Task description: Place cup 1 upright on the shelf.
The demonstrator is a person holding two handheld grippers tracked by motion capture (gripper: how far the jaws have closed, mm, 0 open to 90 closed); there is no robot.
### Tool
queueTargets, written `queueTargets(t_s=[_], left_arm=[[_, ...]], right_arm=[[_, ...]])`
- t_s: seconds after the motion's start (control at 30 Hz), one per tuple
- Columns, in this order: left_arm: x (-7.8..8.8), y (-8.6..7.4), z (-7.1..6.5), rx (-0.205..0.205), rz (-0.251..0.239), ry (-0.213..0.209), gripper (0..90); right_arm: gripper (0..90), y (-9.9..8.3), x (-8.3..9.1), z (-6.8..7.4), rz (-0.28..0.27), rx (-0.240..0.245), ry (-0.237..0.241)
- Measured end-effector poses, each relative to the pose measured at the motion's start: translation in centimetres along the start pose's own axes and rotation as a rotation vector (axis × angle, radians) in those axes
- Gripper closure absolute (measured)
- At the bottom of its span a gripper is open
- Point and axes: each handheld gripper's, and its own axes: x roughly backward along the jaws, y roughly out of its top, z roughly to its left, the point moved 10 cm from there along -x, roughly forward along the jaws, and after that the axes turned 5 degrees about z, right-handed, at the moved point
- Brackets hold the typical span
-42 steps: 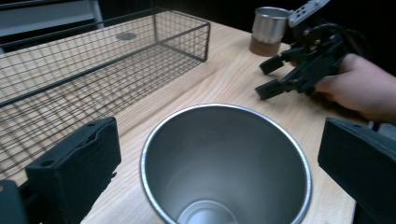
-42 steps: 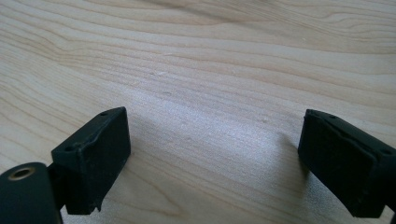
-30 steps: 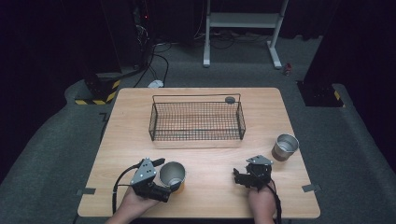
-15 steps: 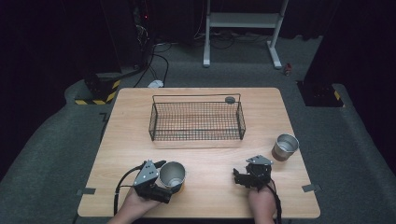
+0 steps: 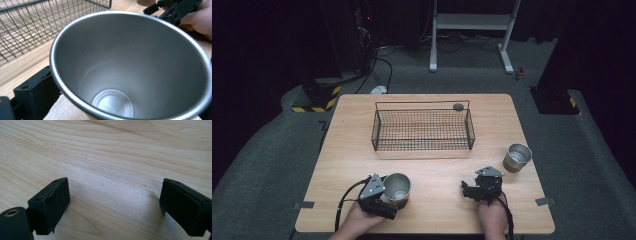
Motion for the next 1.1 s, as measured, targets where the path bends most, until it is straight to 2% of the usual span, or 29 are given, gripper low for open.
queueTargets(t_s=[0.1,0.27,0.43,0.67,0.8,1.0,1.1], left_arm=[[0.04,-0.01,0.01,0.01,-0.021,-0.02,0.4],[-0.12,-0.24,0.04,0.003,-0.023,-0.017,0.5],[-0.4,-0.12,-0.14,0.021,-0.039,-0.031,2.9],[-0.42,-0.08,-0.16,0.011,-0.046,-0.013,8.6],[-0.21,-0.13,-0.21,0.002,-0.054,-0.018,14.3],[-0.1,-0.14,-0.21,-0.011,-0.061,-0.011,15.0],[0.1,0.0,0.09,-0.001,-0.074,0.003,15.2]], right_arm=[[9.2,0.01,-0.01,0.04,-0.001,-0.001,0.002],[9.2,0.0,0.0,0.04,-0.001,0.0,0.001],[9.2,0.0,0.0,0.04,0.0,0.0,0.002],[9.2,0.0,0.0,0.04,-0.001,0.0,0.001],[9.2,0.0,0.0,0.04,0.0,0.001,0.002],[9.2,0.0,0.0,0.04,-0.001,0.0,0.001],[9.2,0.0,0.0,0.04,0.0,0.0,0.001]])
